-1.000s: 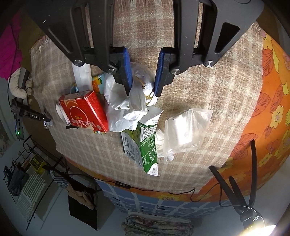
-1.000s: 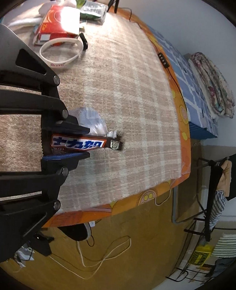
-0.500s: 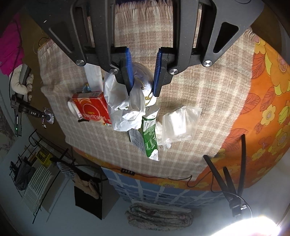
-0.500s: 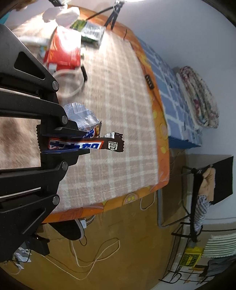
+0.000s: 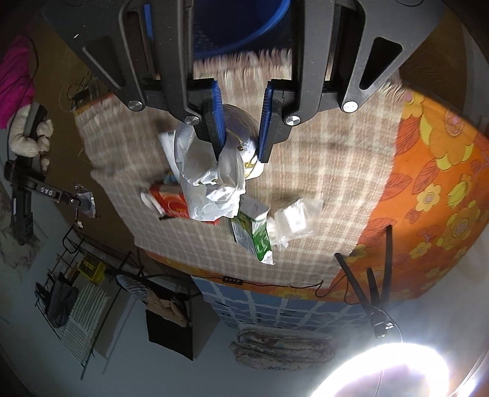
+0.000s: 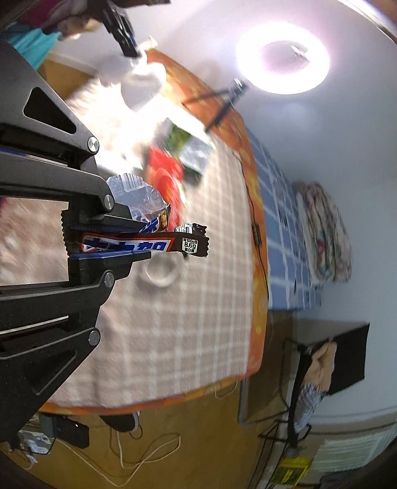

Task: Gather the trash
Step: 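Carry both items to the blue basket and open both grippers to drop them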

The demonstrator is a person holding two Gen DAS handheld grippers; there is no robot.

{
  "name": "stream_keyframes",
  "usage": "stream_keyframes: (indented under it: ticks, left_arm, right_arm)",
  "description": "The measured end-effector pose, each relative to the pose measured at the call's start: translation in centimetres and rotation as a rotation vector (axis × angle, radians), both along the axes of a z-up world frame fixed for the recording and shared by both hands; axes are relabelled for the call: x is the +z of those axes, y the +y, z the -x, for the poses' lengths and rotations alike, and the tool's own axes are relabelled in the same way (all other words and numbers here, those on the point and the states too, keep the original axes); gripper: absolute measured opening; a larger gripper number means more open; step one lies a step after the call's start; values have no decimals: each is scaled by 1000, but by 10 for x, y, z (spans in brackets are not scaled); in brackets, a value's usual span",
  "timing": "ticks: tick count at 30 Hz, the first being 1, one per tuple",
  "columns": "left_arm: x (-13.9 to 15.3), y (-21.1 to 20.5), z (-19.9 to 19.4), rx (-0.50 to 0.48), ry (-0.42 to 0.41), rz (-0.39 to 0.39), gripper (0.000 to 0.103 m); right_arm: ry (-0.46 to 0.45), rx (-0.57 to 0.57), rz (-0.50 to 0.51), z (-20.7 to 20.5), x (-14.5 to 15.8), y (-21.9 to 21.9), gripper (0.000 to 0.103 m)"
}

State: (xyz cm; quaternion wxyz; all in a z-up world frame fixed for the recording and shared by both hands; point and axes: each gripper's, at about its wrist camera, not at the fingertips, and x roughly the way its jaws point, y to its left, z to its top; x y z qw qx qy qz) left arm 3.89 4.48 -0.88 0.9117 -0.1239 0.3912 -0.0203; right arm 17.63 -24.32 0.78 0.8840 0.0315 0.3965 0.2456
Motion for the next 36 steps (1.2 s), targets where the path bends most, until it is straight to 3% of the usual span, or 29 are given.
stream_keyframes:
  ticks: [11, 20, 36]
  left_arm:
    - [-25, -19, 70, -69, 87, 10, 19]
    - [-47, -28, 100, -128, 150, 62, 20]
    - [-102, -37, 106, -203, 292, 62, 20]
  right_arm:
    - [-24, 144, -1, 99, 4, 39, 8]
    - [10, 243, 53, 170, -24, 69, 8]
    - [118, 275, 115, 216, -87, 93, 8]
